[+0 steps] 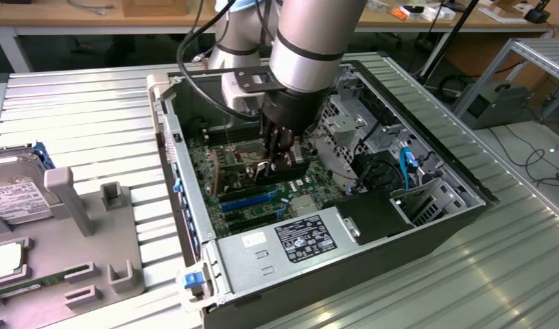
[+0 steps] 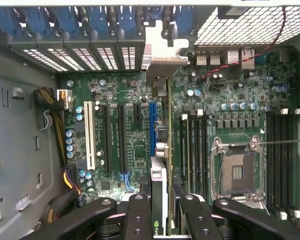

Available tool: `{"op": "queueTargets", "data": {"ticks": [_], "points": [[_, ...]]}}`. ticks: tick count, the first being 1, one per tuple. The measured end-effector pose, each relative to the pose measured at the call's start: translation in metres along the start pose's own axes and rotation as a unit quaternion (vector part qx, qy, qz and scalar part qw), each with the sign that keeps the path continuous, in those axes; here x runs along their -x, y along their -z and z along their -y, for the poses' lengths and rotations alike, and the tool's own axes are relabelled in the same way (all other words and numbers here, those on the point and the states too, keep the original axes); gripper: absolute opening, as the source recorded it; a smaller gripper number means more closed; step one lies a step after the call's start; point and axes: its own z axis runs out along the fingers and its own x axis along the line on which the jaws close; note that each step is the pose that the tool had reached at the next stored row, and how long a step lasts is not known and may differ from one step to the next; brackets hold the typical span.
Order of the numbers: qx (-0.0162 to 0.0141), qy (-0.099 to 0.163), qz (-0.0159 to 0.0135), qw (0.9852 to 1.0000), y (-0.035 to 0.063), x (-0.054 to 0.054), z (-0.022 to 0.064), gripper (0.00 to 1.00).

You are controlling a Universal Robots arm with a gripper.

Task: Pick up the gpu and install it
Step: 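Insert the gpu into the slot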

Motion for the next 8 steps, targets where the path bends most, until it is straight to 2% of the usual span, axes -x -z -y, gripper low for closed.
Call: {"op": "queueTargets", "data": {"ticks": [3,6,8], "points": [[0.0000,0.000,0.0000,1.0000,-0.0046,0.000,-0.0019,0.27],[0.0000,0.000,0.0000,1.0000,-0.0137,-0.001,-0.0035,0.27],[0.0000,0.000,0.0000,1.0000,-0.0192,-0.002,-0.0098,0.27]]}}
